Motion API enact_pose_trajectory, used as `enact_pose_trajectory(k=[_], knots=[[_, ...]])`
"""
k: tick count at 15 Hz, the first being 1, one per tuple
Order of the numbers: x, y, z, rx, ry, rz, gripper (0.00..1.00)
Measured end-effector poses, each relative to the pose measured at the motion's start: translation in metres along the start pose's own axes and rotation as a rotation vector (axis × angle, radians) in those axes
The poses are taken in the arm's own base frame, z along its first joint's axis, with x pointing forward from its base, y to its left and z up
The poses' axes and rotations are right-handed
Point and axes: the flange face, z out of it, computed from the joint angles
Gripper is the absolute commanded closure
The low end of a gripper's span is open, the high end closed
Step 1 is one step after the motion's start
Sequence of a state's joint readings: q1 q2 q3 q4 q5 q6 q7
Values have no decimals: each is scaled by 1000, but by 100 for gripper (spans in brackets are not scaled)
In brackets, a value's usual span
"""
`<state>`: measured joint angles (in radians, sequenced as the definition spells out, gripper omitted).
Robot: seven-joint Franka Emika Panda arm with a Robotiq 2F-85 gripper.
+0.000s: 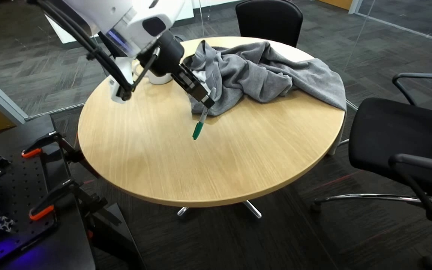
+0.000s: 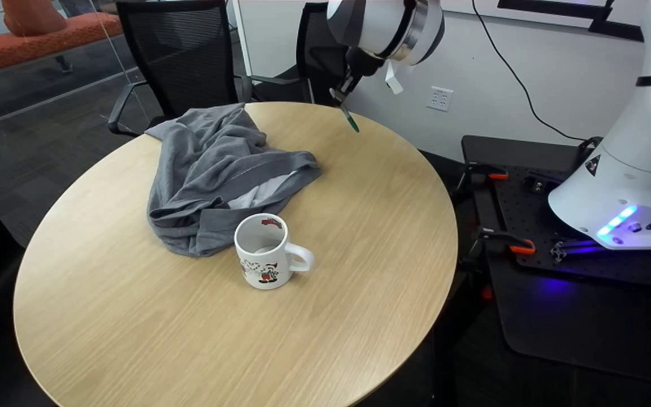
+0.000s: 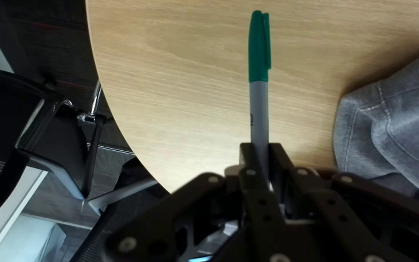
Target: Pick the marker from the cup and put it on the table
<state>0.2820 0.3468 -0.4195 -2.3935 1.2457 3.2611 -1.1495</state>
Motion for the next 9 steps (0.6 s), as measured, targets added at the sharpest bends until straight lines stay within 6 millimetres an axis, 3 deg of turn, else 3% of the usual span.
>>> enact_pose_trajectory(k=[5, 9], knots=[[9, 15, 27, 38, -121, -57, 97], [51, 15, 19, 33, -217, -92, 97]])
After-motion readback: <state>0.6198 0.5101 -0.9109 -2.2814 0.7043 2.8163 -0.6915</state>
